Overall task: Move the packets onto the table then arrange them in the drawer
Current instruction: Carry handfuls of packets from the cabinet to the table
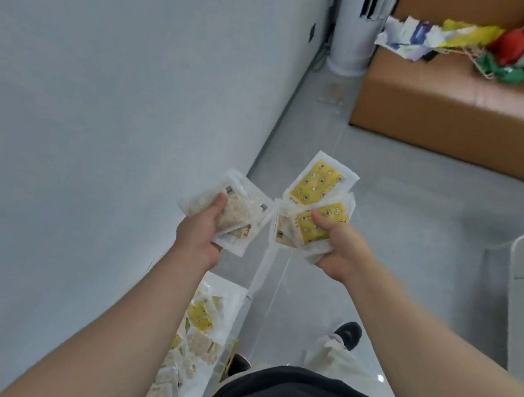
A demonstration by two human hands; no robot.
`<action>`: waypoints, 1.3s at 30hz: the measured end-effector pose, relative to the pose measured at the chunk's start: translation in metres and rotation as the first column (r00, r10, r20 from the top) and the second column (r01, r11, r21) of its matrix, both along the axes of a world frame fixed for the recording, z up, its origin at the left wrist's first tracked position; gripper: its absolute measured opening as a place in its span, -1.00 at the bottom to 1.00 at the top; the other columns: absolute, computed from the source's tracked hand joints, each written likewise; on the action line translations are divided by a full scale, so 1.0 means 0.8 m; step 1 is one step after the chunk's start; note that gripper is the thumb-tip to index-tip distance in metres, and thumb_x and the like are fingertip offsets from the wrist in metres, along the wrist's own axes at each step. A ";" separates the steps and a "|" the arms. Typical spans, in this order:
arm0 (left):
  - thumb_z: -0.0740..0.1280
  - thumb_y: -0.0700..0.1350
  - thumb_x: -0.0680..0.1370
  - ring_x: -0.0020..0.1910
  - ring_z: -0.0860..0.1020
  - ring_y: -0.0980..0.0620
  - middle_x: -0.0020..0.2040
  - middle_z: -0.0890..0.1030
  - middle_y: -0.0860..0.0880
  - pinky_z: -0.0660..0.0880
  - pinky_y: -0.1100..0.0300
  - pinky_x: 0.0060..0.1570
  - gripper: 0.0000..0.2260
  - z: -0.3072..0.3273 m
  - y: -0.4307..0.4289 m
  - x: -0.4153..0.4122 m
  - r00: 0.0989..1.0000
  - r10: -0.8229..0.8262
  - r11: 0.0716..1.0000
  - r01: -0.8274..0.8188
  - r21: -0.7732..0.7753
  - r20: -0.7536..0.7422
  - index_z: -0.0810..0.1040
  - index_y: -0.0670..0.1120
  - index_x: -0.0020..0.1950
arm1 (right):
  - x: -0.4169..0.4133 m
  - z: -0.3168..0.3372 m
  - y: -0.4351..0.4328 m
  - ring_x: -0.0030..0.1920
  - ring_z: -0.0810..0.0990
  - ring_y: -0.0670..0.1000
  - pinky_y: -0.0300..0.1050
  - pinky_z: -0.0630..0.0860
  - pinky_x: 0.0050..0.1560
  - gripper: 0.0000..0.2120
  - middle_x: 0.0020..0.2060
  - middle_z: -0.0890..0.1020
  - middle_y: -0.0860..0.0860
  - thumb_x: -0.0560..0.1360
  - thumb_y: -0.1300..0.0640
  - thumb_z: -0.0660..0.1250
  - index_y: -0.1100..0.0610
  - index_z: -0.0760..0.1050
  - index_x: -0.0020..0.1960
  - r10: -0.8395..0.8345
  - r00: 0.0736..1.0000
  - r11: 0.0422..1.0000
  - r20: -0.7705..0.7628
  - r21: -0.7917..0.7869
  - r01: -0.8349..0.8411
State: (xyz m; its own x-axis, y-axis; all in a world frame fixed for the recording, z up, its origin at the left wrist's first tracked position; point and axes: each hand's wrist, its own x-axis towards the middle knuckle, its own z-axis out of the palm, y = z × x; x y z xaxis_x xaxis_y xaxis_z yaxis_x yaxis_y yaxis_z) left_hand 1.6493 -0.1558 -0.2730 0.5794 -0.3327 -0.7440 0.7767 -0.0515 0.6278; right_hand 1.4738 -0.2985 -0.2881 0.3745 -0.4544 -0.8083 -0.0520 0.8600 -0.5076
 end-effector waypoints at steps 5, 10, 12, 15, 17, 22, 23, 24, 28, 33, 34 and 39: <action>0.56 -0.09 0.43 0.03 0.70 -0.19 0.07 0.72 -0.13 0.61 -0.26 0.03 -0.60 0.030 -0.165 -0.058 0.987 -0.152 0.987 0.154 -0.042 0.043 0.63 -0.11 0.24 | -0.081 0.024 -0.127 -0.03 0.76 0.15 0.04 0.63 -0.07 -0.74 0.02 0.75 0.08 0.54 0.21 0.45 0.10 0.60 0.22 -0.129 0.986 0.990 0.107 -0.045 0.134; 0.53 -0.08 0.47 -0.02 0.71 -0.17 0.05 0.73 -0.12 0.64 -0.17 -0.05 -0.65 0.052 -0.325 -0.139 0.958 -0.278 0.958 0.281 -0.049 0.069 0.63 -0.09 0.23 | -0.168 0.043 -0.260 0.03 0.74 0.19 0.15 0.64 0.07 -0.72 0.02 0.75 0.11 0.52 0.23 0.46 0.13 0.61 0.23 -0.240 0.961 0.962 0.139 -0.099 0.255; 0.51 -0.07 0.49 0.01 0.71 -0.15 0.05 0.73 -0.11 0.62 -0.20 0.01 -0.68 0.059 -0.386 -0.174 0.940 -0.330 0.939 0.336 -0.070 0.086 0.63 -0.08 0.22 | -0.202 0.048 -0.311 0.01 0.74 0.18 0.09 0.64 -0.03 -0.74 0.01 0.75 0.10 0.52 0.23 0.47 0.12 0.62 0.21 -0.280 0.949 0.948 0.146 -0.113 0.297; 0.48 -0.09 0.52 0.02 0.70 -0.14 0.01 0.73 -0.11 0.60 -0.20 0.08 -0.80 0.070 -0.475 -0.225 0.911 -0.405 0.908 0.410 -0.081 0.077 0.65 -0.09 0.13 | -0.250 0.050 -0.384 0.05 0.73 0.20 0.18 0.62 0.14 -0.70 0.02 0.75 0.10 0.51 0.21 0.48 0.11 0.62 0.23 -0.348 0.925 0.921 0.153 -0.128 0.368; 0.48 -0.10 0.52 0.01 0.70 -0.15 0.02 0.73 -0.12 0.60 -0.20 0.06 -0.81 0.073 -0.533 -0.255 0.889 -0.453 0.886 0.457 -0.077 0.064 0.65 -0.09 0.11 | -0.278 0.048 -0.430 0.05 0.73 0.20 0.24 0.58 0.22 -0.71 0.02 0.75 0.09 0.51 0.20 0.48 0.11 0.63 0.22 -0.396 0.904 0.901 0.159 -0.124 0.416; 0.50 -0.09 0.49 0.01 0.70 -0.16 -0.01 0.73 -0.13 0.59 -0.21 0.10 -0.80 0.063 -0.685 -0.312 0.807 -0.588 0.806 0.590 -0.050 0.049 0.66 -0.11 0.08 | -0.341 0.030 -0.542 0.08 0.72 0.22 0.26 0.55 0.27 -0.71 0.04 0.75 0.10 0.51 0.18 0.48 0.09 0.63 0.23 -0.509 0.843 0.841 0.174 -0.106 0.530; 0.51 -0.09 0.49 0.01 0.70 -0.16 -0.01 0.73 -0.13 0.59 -0.21 0.10 -0.79 0.059 -0.718 -0.323 0.787 -0.615 0.786 0.617 -0.049 0.046 0.66 -0.10 0.09 | -0.353 0.024 -0.567 0.09 0.72 0.22 0.27 0.55 0.27 -0.71 0.05 0.74 0.11 0.52 0.19 0.47 0.09 0.63 0.24 -0.535 0.826 0.825 0.178 -0.099 0.556; 0.52 -0.09 0.48 0.00 0.70 -0.16 0.00 0.73 -0.13 0.60 -0.20 0.09 -0.78 0.054 -0.755 -0.334 0.765 -0.643 0.763 0.644 -0.048 0.045 0.66 -0.10 0.10 | -0.367 0.017 -0.593 0.09 0.71 0.23 0.27 0.55 0.26 -0.71 0.06 0.74 0.11 0.53 0.20 0.46 0.10 0.62 0.24 -0.565 0.805 0.805 0.181 -0.091 0.586; 0.50 -0.10 0.50 0.02 0.70 -0.17 -0.01 0.74 -0.13 0.58 -0.22 0.13 -0.74 0.032 -0.904 -0.387 0.628 -0.778 0.626 0.778 -0.052 0.027 0.64 -0.09 0.16 | -0.427 -0.004 -0.698 0.10 0.71 0.24 0.26 0.59 0.19 -0.77 0.07 0.73 0.15 0.56 0.23 0.41 0.12 0.62 0.21 -0.719 0.672 0.674 0.177 -0.063 0.736; 0.49 -0.10 0.52 0.02 0.70 -0.17 0.05 0.72 -0.14 0.62 -0.18 0.04 -0.65 0.023 -1.063 -0.490 0.370 -0.929 0.370 0.926 -0.069 -0.008 0.57 -0.05 0.29 | -0.523 -0.025 -0.783 0.10 0.70 0.25 0.33 0.53 0.26 -0.67 0.07 0.73 0.19 0.46 0.22 0.48 0.19 0.63 0.21 -0.890 0.447 0.447 0.086 -0.019 0.894; 0.48 -0.10 0.53 0.02 0.71 -0.16 0.08 0.72 -0.14 0.62 -0.18 0.03 -0.63 0.021 -1.089 -0.517 0.324 -0.946 0.324 0.943 -0.076 -0.014 0.55 -0.01 0.32 | -0.544 -0.029 -0.792 0.10 0.70 0.26 0.34 0.52 0.27 -0.58 0.07 0.72 0.19 0.37 0.20 0.53 0.19 0.63 0.22 -0.917 0.394 0.394 0.067 -0.015 0.919; 0.42 -0.11 0.58 0.08 0.68 -0.19 0.05 0.72 -0.18 0.53 -0.21 0.22 -0.86 0.018 -1.179 -0.665 0.032 -0.995 0.041 0.995 -0.091 -0.096 0.61 -0.12 0.11 | -0.651 -0.060 -0.821 0.10 0.71 0.25 0.35 0.52 0.27 -0.36 0.08 0.72 0.18 0.15 0.14 0.63 0.19 0.63 0.21 -0.989 0.150 0.150 0.011 0.012 0.989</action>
State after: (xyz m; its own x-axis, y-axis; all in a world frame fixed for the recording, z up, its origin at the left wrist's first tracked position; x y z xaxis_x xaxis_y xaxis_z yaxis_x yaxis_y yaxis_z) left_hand 1.1171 -1.0991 -0.2584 -0.3824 -0.5214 -0.7629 0.0328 -0.8328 0.5527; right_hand 0.9528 -0.9550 -0.3358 -0.3821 -0.4455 -0.8097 0.8494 0.1758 -0.4975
